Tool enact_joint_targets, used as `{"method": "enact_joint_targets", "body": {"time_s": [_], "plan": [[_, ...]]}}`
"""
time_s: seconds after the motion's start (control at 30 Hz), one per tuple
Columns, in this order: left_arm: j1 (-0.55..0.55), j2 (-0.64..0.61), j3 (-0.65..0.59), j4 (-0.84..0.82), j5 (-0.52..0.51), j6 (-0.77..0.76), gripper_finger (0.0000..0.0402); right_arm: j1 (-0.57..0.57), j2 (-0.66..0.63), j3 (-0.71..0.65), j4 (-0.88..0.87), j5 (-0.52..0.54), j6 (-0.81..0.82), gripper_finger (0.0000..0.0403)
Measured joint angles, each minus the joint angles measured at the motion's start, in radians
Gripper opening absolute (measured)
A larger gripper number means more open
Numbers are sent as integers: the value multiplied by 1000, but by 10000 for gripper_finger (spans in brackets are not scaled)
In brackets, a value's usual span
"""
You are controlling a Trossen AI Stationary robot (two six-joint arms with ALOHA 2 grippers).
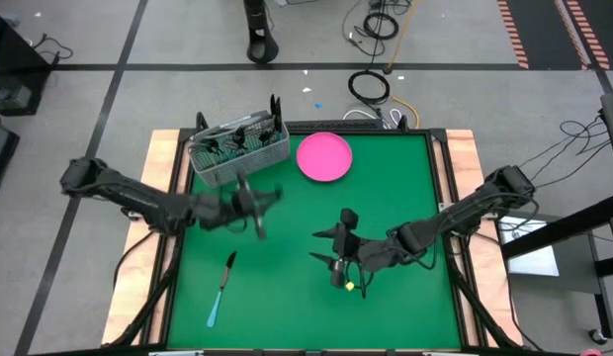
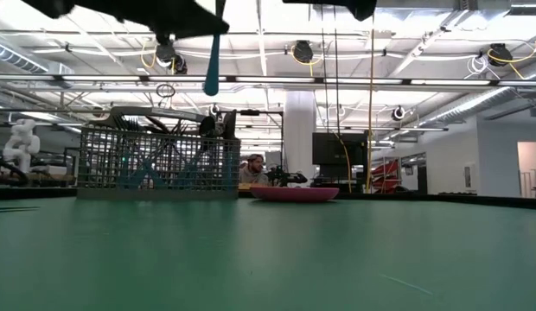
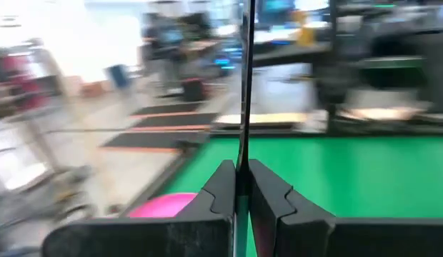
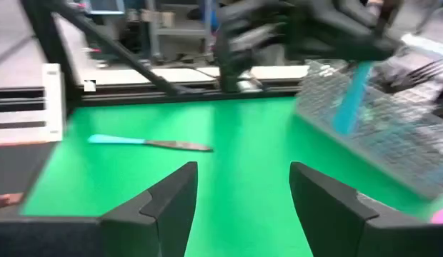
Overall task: Sort silverware
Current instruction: Put the blue knife into the gray silverware holder
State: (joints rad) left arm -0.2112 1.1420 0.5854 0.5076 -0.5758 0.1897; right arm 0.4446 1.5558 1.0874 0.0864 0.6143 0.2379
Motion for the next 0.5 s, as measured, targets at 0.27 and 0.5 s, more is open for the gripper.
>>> {"method": "enact_joint_targets", "body": {"time_s": [0.27,0.5], "plan": [[419,-9,0,109,83,26,15,0,2,0,6,44,-89,211],[603,133,59,192,165,-16,15,-41,2,0,-2,45,-180,210]]}}
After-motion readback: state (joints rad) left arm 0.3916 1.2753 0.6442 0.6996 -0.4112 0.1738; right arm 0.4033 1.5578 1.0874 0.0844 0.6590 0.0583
